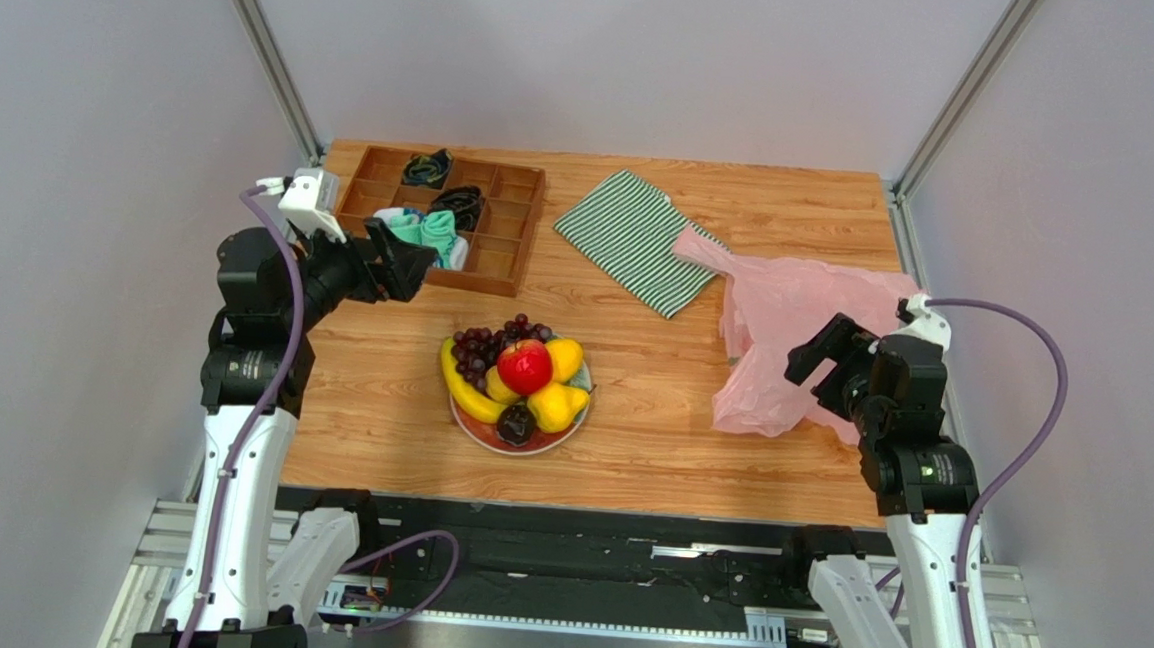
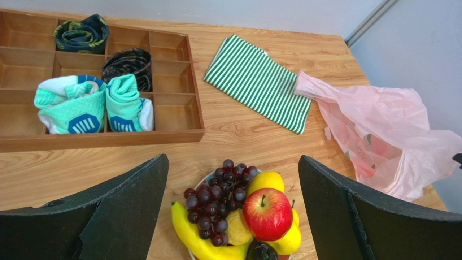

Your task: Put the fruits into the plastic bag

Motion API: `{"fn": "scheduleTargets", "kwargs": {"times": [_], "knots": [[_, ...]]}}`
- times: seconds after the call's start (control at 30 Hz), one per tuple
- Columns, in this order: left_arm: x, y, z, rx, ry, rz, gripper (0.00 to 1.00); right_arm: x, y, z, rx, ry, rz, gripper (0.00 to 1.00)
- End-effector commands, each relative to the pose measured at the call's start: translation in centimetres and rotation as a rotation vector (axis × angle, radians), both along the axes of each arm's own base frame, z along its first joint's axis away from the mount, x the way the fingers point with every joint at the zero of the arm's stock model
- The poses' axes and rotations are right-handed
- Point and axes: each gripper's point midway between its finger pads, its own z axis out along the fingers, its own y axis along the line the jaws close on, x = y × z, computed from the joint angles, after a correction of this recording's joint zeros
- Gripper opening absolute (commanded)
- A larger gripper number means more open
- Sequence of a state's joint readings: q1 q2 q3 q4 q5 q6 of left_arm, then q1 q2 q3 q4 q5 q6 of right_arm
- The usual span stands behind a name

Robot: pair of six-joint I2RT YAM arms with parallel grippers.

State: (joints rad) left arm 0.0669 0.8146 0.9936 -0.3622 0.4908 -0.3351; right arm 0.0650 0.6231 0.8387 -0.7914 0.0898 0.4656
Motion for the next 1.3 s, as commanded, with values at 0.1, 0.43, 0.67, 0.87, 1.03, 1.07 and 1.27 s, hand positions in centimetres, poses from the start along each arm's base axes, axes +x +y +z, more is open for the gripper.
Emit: {"fn": "scheduleTargets", "kwargs": {"times": [0.1, 0.43, 0.67, 0.87, 1.03, 1.07, 1.27], "knots": [[0.0, -0.7, 0.8, -0.018, -0.024, -0.043, 0.98, 0.2, -0.4, -4.0, 0.03, 0.119, -0.072, 0.87], [0.0, -1.1, 0.6, -0.025, -0.019, -0.07, 0.98, 4.1, 0.6, -5.0, 0.098, 0.03, -0.067, 0.85], [-0.2, -1.6, 0.8, -0.034, -0.027, -0.101, 0.98, 5.3, 0.7, -4.3, 0.131, -0.062, -0.082, 0.83], [-0.2, -1.8, 0.7, -0.039, -0.022, -0.112, 0.98, 5.9, 0.0, -4.9, 0.102, -0.096, -0.111, 0.79], [-0.1, -2.1, 0.6, -0.045, -0.022, -0.133, 0.98, 6.8, -0.7, -5.2, 0.047, -0.091, -0.116, 0.51], [-0.1, -2.3, 0.6, -0.046, -0.025, -0.142, 0.97, 6.9, -0.8, -5.0, 0.035, -0.093, -0.114, 0.45], [-0.1, -2.4, 0.6, -0.044, -0.033, -0.152, 0.96, 6.7, -1.4, 1.4, -0.032, -0.23, -0.092, 0.0]]}}
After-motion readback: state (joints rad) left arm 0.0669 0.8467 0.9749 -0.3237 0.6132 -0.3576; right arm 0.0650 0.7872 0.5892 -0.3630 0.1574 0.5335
